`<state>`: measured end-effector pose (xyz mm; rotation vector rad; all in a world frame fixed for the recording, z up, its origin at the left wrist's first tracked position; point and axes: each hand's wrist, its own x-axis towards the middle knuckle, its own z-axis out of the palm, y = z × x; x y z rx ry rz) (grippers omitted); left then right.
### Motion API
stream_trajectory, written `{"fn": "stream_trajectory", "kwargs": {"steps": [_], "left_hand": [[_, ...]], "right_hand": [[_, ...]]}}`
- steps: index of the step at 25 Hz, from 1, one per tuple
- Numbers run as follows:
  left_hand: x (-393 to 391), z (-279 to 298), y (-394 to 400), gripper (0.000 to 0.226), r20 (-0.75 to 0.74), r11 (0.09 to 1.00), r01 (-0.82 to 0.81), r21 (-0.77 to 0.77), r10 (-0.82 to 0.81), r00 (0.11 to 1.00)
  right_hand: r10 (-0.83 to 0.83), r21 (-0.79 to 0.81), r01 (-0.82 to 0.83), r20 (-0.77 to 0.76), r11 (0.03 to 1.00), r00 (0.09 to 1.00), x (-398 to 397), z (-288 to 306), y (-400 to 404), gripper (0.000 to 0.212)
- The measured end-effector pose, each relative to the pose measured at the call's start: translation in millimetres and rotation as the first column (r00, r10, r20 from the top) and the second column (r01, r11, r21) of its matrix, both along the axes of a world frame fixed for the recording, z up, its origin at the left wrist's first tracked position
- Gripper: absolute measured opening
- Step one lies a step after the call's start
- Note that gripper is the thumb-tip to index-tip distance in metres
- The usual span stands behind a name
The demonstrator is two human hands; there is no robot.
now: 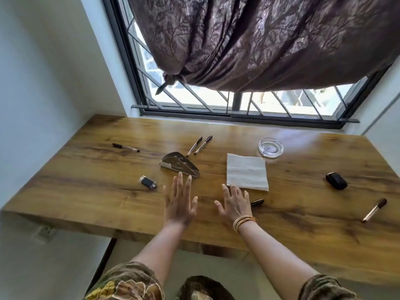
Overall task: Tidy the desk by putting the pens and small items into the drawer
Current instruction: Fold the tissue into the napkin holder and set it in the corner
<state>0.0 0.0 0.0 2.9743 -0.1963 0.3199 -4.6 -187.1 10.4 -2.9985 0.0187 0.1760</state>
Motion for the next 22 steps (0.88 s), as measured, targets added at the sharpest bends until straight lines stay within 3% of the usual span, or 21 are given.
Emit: {"fn": "stream_trajectory", "kwargs": {"steps": [10, 19, 22], "left_hand": [[-24.3, -16.6, 21.9, 0.067, -0.322, 0.977, -0.209, -0.044, 0.184, 0.928], [-20.4, -11.2, 17.5, 0.066, -0.343, 0.97, -0.242, -0.037, 0.215, 0.914], [-17.1, -2.3, 13.1, 0.058, -0.284, 0.962, -0.258, -0.089, 0.223, 0.932]], "right_hand": [[0.036, -0.048, -0.032, 0.07, 0.998, 0.997, -4.5, -18.0, -0.7, 0.064], [0.055, -0.083, -0.046, 0.104, 0.995, 0.993, -4.9, -22.5, -0.5, 0.063], [0.058, -0.079, -0.048, 0.125, 0.996, 0.99, -1.9, -19.0, -3.0, 0.063]]}}
